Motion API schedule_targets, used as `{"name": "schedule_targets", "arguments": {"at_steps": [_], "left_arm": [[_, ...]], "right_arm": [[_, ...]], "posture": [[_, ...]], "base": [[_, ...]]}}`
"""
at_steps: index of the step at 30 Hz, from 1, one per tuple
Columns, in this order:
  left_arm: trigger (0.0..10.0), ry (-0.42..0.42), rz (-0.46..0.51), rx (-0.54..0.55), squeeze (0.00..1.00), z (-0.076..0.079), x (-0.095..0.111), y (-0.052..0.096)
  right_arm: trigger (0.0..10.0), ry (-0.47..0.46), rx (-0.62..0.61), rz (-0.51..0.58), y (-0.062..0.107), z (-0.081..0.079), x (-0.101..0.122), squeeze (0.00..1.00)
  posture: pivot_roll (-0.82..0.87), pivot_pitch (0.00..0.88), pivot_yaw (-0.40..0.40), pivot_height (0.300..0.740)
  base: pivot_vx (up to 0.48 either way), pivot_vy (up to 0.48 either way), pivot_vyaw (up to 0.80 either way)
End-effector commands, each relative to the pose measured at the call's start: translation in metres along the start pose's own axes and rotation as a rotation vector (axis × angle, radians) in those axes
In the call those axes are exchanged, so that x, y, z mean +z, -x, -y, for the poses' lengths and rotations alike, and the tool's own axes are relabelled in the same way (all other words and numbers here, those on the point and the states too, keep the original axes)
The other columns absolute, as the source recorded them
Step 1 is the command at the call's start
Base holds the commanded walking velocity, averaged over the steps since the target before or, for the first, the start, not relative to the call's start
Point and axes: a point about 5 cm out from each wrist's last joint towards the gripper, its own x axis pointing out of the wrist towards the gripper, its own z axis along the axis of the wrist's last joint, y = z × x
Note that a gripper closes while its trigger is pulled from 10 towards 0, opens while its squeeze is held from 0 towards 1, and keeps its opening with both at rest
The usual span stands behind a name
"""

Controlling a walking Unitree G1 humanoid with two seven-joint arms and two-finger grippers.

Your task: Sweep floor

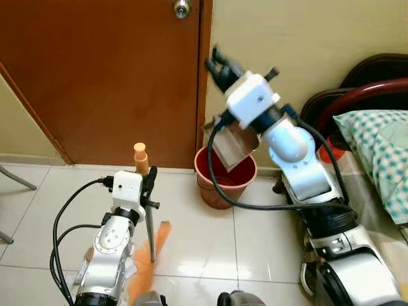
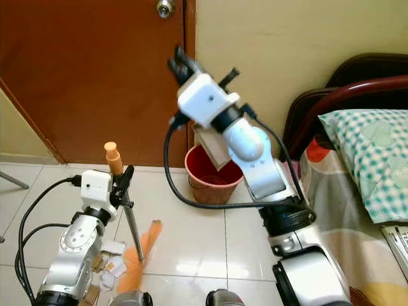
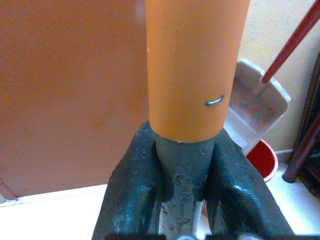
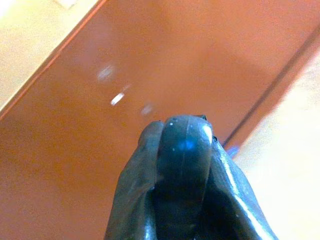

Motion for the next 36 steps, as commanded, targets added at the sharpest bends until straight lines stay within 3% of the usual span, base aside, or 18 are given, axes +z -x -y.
{"name": "schedule_targets", "arguments": {"at_steps": [1, 4, 5, 6, 8, 9, 10, 11, 14, 18, 21, 23, 24, 25, 29, 30, 32, 36], "left_arm": [[10.0, -0.018, 0.005, 0.013, 0.00, -0.003, 0.001, -0.001], [10.0, -0.017, 0.006, 0.015, 0.00, -0.004, 0.002, -0.001], [10.0, -0.017, 0.005, 0.015, 0.00, -0.004, 0.002, -0.001], [10.0, -0.017, 0.005, 0.016, 0.00, -0.004, 0.001, -0.001], [10.0, -0.017, 0.005, 0.018, 0.00, -0.004, 0.001, -0.001], [10.0, -0.018, 0.006, 0.021, 0.00, -0.004, 0.002, 0.000], [10.0, -0.018, 0.006, 0.021, 0.00, -0.004, 0.002, 0.000], [10.0, -0.018, 0.003, 0.029, 0.00, -0.006, 0.001, 0.002], [10.0, -0.019, -0.010, 0.036, 0.00, -0.009, -0.002, 0.006], [10.0, -0.020, -0.013, 0.034, 0.00, -0.008, -0.002, 0.007], [10.0, -0.024, -0.017, 0.033, 0.00, -0.009, -0.002, 0.009], [10.0, -0.028, -0.025, 0.038, 0.00, -0.011, -0.003, 0.010], [10.0, -0.030, -0.035, 0.042, 0.00, -0.012, -0.005, 0.013], [10.0, -0.030, -0.037, 0.042, 0.00, -0.013, -0.005, 0.014], [10.0, -0.032, -0.044, 0.036, 0.00, -0.013, -0.006, 0.016], [10.0, -0.034, -0.046, 0.029, 0.00, -0.012, -0.006, 0.016], [10.0, -0.032, -0.045, 0.025, 0.00, -0.012, -0.005, 0.016], [10.0, -0.025, -0.028, -0.032, 0.00, -0.001, 0.001, 0.016]], "right_arm": [[10.0, 0.015, -0.099, 0.149, -0.014, 0.023, 0.033, 0.00], [10.0, -0.071, -0.163, 0.161, -0.020, 0.031, 0.040, 0.00], [10.0, -0.161, -0.200, 0.150, -0.023, 0.032, 0.040, 0.00], [10.0, -0.242, -0.217, 0.122, -0.023, 0.029, 0.036, 0.00], [10.0, -0.304, -0.235, 0.095, -0.023, 0.026, 0.032, 0.00], [10.0, -0.400, -0.261, 0.057, -0.021, 0.021, 0.026, 0.00], [10.0, -0.400, -0.261, 0.057, -0.021, 0.021, 0.026, 0.00], [10.0, -0.474, -0.267, 0.014, -0.017, 0.013, 0.019, 0.00], [10.0, -0.514, -0.257, -0.050, -0.007, -0.002, 0.006, 0.00], [10.0, -0.558, -0.272, -0.109, 0.002, -0.010, -0.003, 0.00], [10.0, -0.607, -0.306, -0.202, 0.019, -0.021, -0.015, 0.00], [10.0, -0.590, -0.315, -0.239, 0.028, -0.026, -0.020, 0.00], [10.0, -0.561, -0.351, -0.317, 0.048, -0.032, -0.032, 0.00], [10.0, -0.553, -0.366, -0.347, 0.055, -0.034, -0.036, 0.00], [10.0, -0.595, -0.460, -0.519, 0.092, -0.045, -0.058, 0.00], [10.0, -0.611, -0.502, -0.601, 0.110, -0.048, -0.068, 0.00], [10.0, -0.620, -0.532, -0.639, 0.119, -0.047, -0.073, 0.00], [10.0, -0.587, -0.661, -0.784, 0.164, -0.032, -0.094, 0.00]], "posture": [[-0.03, 0.040, -0.023, 0.740], [-0.03, 0.040, -0.021, 0.740], [-0.03, 0.040, -0.021, 0.740], [-0.03, 0.040, -0.021, 0.740], [-0.03, 0.042, -0.023, 0.740], [-0.03, 0.046, -0.024, 0.740], [-0.03, 0.046, -0.024, 0.740], [-0.02, 0.051, -0.026, 0.740], [-0.02, 0.055, -0.028, 0.740], [-0.02, 0.063, -0.028, 0.740], [-0.01, 0.071, -0.030, 0.740], [-0.01, 0.076, -0.031, 0.740], [-0.01, 0.078, -0.030, 0.740], [-0.01, 0.082, -0.029, 0.740], [-0.01, 0.087, -0.029, 0.740], [-0.01, 0.091, -0.029, 0.740], [-0.01, 0.096, -0.030, 0.740], [0.00, 0.088, -0.033, 0.740]], "base": [[0.000, 0.000, 0.00], [0.000, 0.000, 0.00], [0.000, 0.000, 0.00], [0.000, 0.000, 0.00], [0.000, 0.000, 0.00], [0.000, 0.000, 0.00], [0.000, 0.000, 0.00], [0.000, 0.000, 0.00], [0.000, 0.000, 0.00], [0.000, 0.000, 0.00], [0.000, 0.000, 0.00], [0.000, 0.000, 0.00], [0.000, 0.000, 0.00], [0.000, 0.000, 0.00], [0.000, 0.000, 0.00], [0.000, 0.000, 0.00], [0.000, 0.000, 0.00], [0.000, 0.000, 0.00]]}}
